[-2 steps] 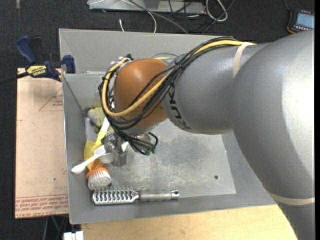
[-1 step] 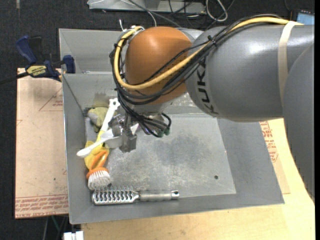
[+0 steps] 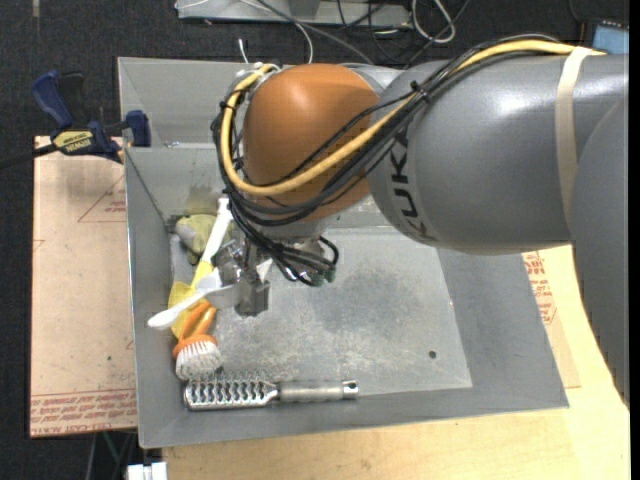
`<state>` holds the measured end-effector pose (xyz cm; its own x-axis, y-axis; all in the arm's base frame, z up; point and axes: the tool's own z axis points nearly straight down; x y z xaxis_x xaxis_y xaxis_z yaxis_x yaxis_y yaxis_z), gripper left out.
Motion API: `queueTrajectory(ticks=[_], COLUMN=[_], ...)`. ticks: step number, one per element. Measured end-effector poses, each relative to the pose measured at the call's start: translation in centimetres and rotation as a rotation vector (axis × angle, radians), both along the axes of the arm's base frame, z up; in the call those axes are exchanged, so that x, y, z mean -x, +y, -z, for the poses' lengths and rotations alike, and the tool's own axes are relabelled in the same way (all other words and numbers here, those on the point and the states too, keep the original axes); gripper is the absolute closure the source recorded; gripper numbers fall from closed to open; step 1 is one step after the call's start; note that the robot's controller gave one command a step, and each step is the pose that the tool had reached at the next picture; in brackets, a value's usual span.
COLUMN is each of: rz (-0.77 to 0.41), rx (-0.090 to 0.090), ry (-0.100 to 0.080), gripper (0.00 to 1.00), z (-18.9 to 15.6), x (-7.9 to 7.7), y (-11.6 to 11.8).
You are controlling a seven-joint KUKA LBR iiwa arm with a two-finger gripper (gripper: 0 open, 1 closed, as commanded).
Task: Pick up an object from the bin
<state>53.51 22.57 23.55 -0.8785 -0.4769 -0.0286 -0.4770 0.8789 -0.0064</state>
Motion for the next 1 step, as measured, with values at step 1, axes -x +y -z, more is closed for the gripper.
queueTrajectory(ticks=[1], rz=[-0.140], rx=[-0.001], ry=[-0.017], gripper=[1.00], z=[1.03], x=[-6.47], y=[0.65])
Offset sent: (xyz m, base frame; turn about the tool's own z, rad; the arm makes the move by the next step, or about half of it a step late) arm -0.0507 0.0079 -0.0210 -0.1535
